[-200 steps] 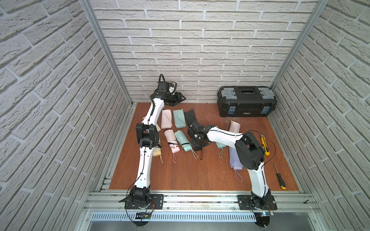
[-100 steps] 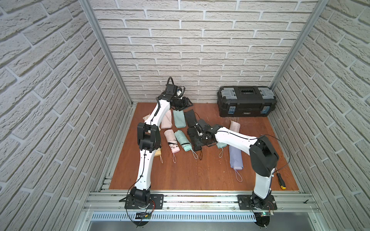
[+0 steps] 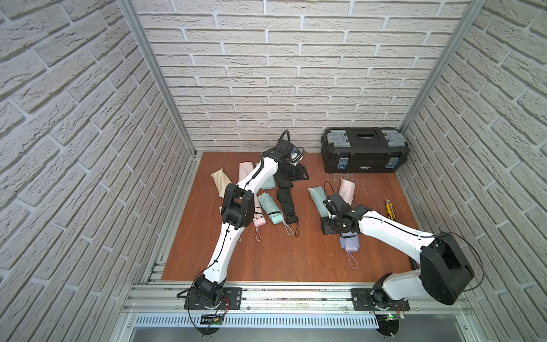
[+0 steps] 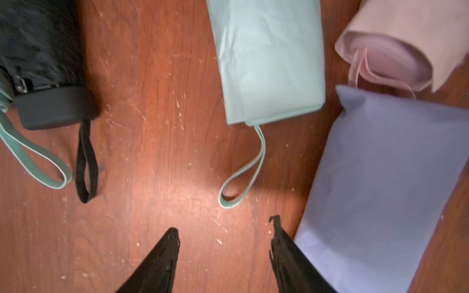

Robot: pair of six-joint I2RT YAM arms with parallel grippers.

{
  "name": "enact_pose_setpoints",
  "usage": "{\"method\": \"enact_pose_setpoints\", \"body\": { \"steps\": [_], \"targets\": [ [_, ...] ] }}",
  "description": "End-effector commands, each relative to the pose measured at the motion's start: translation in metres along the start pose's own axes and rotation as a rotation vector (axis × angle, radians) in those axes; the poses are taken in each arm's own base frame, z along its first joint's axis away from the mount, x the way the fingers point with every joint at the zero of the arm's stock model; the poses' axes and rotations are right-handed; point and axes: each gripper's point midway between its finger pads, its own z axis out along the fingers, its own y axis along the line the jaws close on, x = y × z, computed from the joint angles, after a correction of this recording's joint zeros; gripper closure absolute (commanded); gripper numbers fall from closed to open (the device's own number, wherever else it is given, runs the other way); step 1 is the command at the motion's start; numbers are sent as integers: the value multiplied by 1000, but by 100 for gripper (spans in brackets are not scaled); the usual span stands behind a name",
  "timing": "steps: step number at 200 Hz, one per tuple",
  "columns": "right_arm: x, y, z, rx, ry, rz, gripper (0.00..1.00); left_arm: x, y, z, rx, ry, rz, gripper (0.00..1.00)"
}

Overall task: Take umbrellas out of sleeves
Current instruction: Take out the umbrella from the umbrella sleeve.

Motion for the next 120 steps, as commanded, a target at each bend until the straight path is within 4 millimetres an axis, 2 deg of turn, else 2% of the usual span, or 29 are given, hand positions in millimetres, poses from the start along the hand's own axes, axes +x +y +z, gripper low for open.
{"method": "enact_pose_setpoints", "body": {
  "steps": [1, 37, 40, 49, 54, 89, 120],
  "targets": [
    [-2, 1, -6, -53, -56, 64, 39, 6, 3, 1, -36, 38, 61, 44],
    [7, -3, -4, -63, -22, 100, 37, 14, 11, 6, -74, 78, 79, 44],
    [7, -4, -3, -59, -19, 103, 36, 15, 10, 7, -72, 78, 79, 45],
    [6, -7, -5, -40, -12, 121, 25, 16, 8, 7, -69, 68, 79, 45],
    [5, -7, -6, -33, -10, 125, 23, 16, 8, 8, -69, 59, 79, 45],
    [-2, -6, -10, -26, -12, 182, 23, 17, 0, 8, -73, 17, 89, 45],
    [-6, -5, -6, -6, 3, 227, 24, 23, -7, 13, -65, 35, 114, 45]
  ]
}}
